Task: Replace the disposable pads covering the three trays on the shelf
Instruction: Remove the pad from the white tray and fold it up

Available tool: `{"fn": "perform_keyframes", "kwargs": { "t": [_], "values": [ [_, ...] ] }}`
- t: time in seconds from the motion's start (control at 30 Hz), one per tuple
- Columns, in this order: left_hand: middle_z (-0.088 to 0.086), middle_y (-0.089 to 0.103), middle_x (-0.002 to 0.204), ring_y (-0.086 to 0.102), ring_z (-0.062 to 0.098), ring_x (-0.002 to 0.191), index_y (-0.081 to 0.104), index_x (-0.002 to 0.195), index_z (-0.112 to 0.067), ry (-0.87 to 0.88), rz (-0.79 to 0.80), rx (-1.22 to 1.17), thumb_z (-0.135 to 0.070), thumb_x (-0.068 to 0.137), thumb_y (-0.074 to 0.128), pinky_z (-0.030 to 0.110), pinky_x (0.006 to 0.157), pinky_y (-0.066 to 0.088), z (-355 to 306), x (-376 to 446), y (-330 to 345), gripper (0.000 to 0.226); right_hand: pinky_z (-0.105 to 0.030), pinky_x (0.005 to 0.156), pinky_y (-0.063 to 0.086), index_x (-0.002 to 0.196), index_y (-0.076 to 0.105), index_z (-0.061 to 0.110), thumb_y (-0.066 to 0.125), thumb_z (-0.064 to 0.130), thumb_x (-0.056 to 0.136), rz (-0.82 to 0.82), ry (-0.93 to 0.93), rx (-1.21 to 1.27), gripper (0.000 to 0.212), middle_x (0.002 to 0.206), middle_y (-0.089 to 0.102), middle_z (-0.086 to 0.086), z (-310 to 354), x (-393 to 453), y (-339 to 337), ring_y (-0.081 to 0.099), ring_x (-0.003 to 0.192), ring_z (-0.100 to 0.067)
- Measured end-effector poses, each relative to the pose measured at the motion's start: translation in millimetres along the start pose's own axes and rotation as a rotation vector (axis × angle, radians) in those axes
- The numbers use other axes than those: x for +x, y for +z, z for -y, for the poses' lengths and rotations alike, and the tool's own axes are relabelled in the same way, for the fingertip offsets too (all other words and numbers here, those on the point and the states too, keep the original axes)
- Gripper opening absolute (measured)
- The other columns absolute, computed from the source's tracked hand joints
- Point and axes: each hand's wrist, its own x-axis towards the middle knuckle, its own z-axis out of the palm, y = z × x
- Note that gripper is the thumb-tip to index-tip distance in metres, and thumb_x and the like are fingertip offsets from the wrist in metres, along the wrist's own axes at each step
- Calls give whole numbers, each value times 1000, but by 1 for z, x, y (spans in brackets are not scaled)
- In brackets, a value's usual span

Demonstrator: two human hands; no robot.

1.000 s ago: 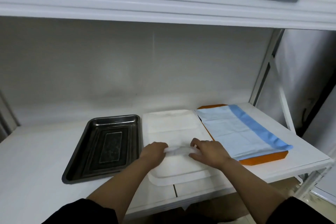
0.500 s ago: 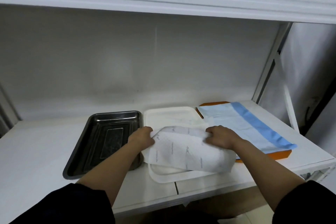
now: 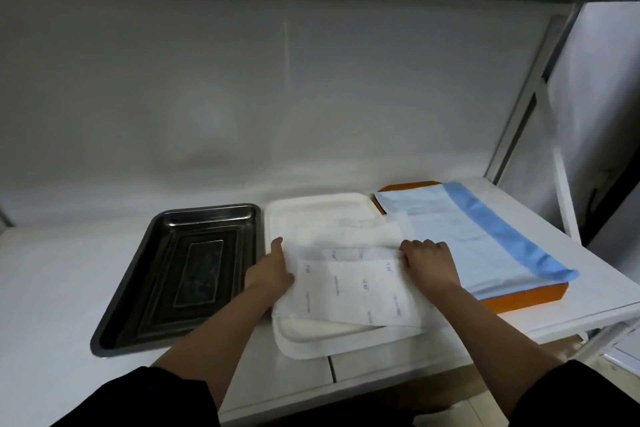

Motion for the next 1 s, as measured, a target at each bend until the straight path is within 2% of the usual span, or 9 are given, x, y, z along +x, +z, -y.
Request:
{"fn": "perform_keyframes", "kwargs": {
  "t": [0.07, 0.17, 0.27, 0.37, 0.47, 0.53, 0.63, 0.8, 1.0],
  "values": [
    [9, 59, 121, 58, 27, 110, 1, 151, -21, 10, 4, 99, -12, 91, 45, 37, 95, 43, -1, 1, 6, 75, -31, 54, 35, 68, 63, 14, 78, 2, 56, -47, 20, -1, 23, 54, 58, -2, 1, 2, 10, 55, 50, -24],
    [6, 61, 118, 58, 24, 109, 3, 152, -22, 56, -47, 189, -4, 90, 37, 37, 97, 38, -2, 4, 13, 72, -35, 71, 42, 89, 66, 15, 68, 5, 73, 5, 67, 17, 19, 74, 66, -4, 6, -1, 19, 60, 71, -27],
    [3, 60, 115, 59, 22, 105, 7, 151, -21, 99, -116, 253, -2, 91, 36, 35, 94, 37, -1, 9, 17, 70, -41, 75, 51, 95, 71, 13, 82, 5, 53, -78, 80, 47, 44, 76, 67, -5, 7, -6, 31, 64, 69, -28],
    [5, 52, 128, 54, 22, 115, 8, 151, -19, 84, -132, 249, -3, 92, 37, 35, 98, 36, -5, 9, 23, 68, -50, 86, 50, 109, 68, 12, 85, 20, 50, -70, 37, 70, 61, 95, 70, -7, 10, -12, 40, 68, 88, -28],
    [8, 14, 156, 22, 25, 142, 8, 152, -19, 53, -91, 217, -14, 95, 38, 39, 114, 18, -11, 4, 31, 64, -45, 100, 38, 121, 63, 15, 55, 45, 78, -20, -10, 114, 52, 118, 66, -6, 19, -22, 49, 63, 111, -27],
    [5, -9, 160, -2, 22, 148, 4, 153, -19, 116, -59, 270, -28, 99, 36, 39, 119, 4, -14, -1, 38, 63, -43, 109, 29, 136, 52, 17, 11, 64, 88, 93, -36, 192, 78, 140, 52, -4, 31, -28, 47, 47, 131, -25],
    [1, -16, 159, -13, 20, 147, 3, 153, -23, 284, 61, 295, -46, 99, 29, 39, 119, -6, -20, -9, 54, 65, -40, 117, 1, 152, 13, 26, -36, 80, 51, 281, -121, 321, 125, 160, 5, 6, 47, -33, 48, 0, 148, -17],
    [-1, -19, 158, -19, 18, 146, -5, 152, -30, 337, 216, 314, -55, 98, 24, 39, 118, -9, -29, -19, 74, 66, -42, 117, -7, 152, -1, 30, -36, 87, 30, 426, -133, 340, 139, 160, -11, 7, 60, -37, 45, -14, 147, -16],
    [-4, -25, 156, -25, 18, 144, -12, 150, -35, 354, 245, 356, -60, 96, 23, 44, 118, -11, -21, -16, 77, 69, -45, 118, -6, 152, -4, 32, -32, 89, 30, 473, -83, 306, 138, 159, -15, 6, 48, -35, 48, -14, 147, -20]
  ]
}}
